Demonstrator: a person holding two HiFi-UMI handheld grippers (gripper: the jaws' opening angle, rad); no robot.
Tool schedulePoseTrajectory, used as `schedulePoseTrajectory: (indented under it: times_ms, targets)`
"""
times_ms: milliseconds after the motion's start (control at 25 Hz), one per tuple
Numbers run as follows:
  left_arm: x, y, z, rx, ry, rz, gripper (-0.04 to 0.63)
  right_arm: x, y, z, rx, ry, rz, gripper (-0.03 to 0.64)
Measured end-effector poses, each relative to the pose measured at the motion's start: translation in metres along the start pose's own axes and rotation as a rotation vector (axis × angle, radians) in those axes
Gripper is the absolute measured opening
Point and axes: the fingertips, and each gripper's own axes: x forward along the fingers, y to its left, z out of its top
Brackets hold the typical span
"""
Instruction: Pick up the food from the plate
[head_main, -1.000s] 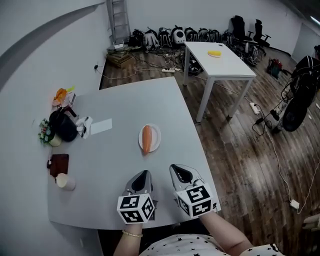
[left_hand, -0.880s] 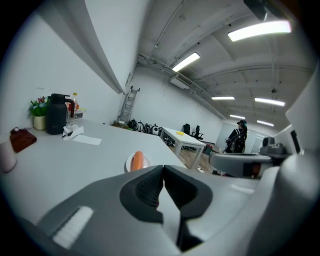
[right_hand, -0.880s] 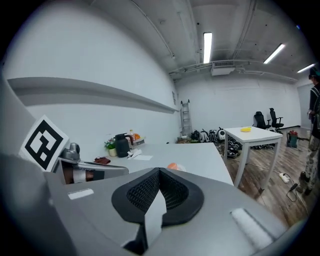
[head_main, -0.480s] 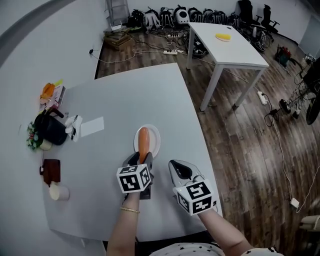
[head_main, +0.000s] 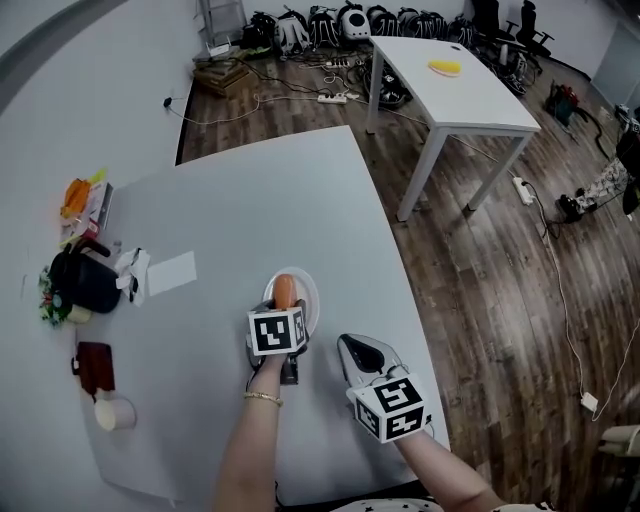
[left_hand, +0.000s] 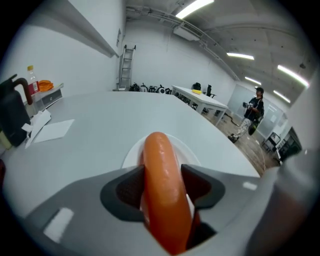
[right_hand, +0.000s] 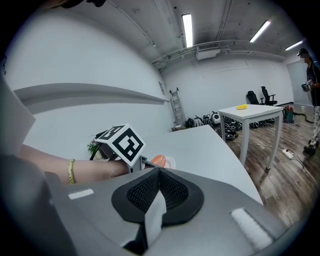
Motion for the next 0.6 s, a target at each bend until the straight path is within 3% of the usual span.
schedulePoseTrajectory:
  times_ms: [360, 600]
  targets:
    - [-0.007, 0.002, 0.0, -0.049, -0.028, -0.008, 0.213, -0.004, 0.004, 0.003, -0.008, -0.016, 0.001, -0.002]
    - [-0.077, -0.03, 0.001, -0.096, -0.233, -0.125, 0.213, -0.021, 0.009, 0.008, -0.036, -0.035, -0.002, -0.002]
